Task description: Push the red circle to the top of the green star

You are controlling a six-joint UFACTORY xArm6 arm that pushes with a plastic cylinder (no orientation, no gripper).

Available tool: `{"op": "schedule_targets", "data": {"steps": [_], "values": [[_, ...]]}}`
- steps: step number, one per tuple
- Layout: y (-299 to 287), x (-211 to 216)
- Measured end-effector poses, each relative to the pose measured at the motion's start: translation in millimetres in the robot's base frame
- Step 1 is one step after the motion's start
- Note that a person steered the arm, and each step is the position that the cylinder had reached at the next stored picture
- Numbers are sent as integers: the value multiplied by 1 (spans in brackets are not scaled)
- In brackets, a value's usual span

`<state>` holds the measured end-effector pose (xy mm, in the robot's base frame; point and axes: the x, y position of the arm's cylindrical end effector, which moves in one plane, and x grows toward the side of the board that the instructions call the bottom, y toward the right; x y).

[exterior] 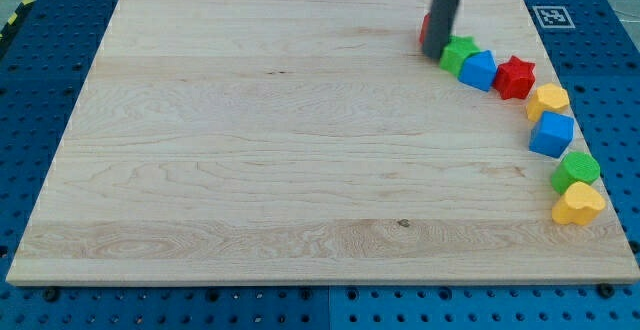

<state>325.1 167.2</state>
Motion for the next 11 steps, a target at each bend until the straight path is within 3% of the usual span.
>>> {"op": "schedule_targets", "data": {"steps": [1, 3, 5, 6, 7, 8, 9, 10, 11], "values": [[7, 0], [-54, 13], [-107, -27], [-81, -55], [-29, -55], [14, -42], [14, -42], [-34, -38], [-63, 8]]}}
